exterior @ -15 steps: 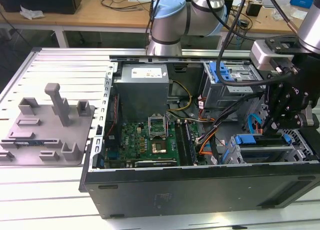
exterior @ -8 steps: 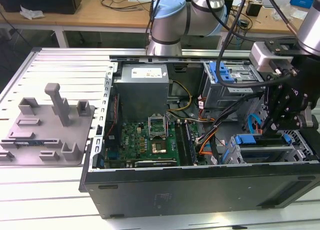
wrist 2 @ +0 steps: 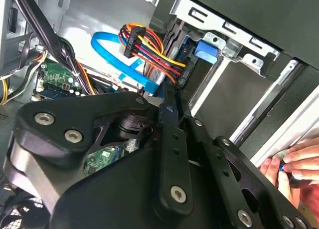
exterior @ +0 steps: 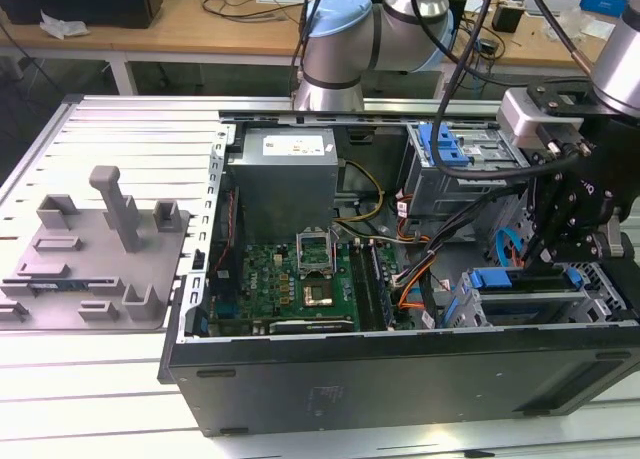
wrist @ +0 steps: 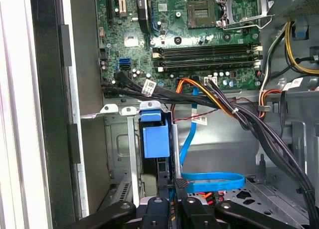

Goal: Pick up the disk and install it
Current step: 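Insert the second disk wire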

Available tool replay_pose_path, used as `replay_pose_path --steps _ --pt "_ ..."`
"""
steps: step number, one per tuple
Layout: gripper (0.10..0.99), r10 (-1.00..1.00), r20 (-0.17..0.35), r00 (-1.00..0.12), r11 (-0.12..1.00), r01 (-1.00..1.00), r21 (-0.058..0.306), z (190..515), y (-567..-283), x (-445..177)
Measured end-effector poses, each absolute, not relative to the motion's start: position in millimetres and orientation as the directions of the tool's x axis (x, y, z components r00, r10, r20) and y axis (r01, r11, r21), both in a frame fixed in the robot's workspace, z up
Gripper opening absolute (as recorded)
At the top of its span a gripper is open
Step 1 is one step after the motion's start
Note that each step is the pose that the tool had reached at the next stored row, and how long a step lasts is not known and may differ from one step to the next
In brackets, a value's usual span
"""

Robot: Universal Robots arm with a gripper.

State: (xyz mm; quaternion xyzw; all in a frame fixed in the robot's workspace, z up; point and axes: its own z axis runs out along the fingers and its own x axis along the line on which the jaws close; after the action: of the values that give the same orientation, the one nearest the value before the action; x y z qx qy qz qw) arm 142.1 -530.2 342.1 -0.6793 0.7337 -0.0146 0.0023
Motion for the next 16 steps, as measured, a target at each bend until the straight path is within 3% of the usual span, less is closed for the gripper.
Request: replay_pose_path --steps 8,10,16 --pt "0.161 -0.997 0.015 -0.077 0.077 -0.997 -0.025 337 -530 142" --pt "0.298 -0.997 0.016 -0.077 0.077 -0.997 -0.025 352 -529 142" --pt "0.282 -0.997 0.016 -0.077 0.077 -0.997 -0.025 382 -526 142"
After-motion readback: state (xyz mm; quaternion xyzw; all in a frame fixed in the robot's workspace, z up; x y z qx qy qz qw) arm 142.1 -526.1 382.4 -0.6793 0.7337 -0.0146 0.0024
